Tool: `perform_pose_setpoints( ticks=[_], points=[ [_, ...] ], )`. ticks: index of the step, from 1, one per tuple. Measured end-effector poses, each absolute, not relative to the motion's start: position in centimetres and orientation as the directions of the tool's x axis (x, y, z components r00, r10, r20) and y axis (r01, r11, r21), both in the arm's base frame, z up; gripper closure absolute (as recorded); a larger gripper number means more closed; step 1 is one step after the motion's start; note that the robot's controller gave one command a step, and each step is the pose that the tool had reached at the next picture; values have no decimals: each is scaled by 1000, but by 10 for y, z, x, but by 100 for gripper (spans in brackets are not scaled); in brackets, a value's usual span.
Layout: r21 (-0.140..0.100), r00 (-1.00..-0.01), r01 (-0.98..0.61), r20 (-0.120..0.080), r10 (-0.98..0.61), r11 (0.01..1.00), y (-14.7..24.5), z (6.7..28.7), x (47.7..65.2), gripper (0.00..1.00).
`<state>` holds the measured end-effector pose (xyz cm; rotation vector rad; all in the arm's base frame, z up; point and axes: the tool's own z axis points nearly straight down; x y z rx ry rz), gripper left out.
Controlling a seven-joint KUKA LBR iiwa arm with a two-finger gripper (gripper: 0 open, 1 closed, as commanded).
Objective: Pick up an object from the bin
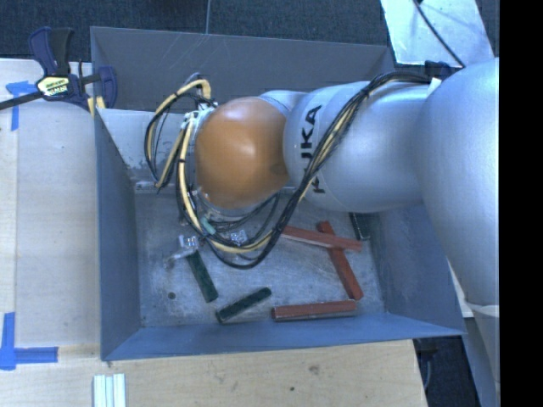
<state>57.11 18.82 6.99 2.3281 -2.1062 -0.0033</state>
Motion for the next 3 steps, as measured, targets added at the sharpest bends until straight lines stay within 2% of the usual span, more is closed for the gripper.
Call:
perform_pose_setpoints(
  ticks=[1, 2, 3],
  points=[
    [3, 96, -995, -1, -995, -96, 188, 71, 572, 100],
    [-9, 116, -993, -5, -993, -116, 223, 166, 546, 100],
    [-10, 89, -996, -4, -996, -89, 225, 227, 562, 100]
  ],
)
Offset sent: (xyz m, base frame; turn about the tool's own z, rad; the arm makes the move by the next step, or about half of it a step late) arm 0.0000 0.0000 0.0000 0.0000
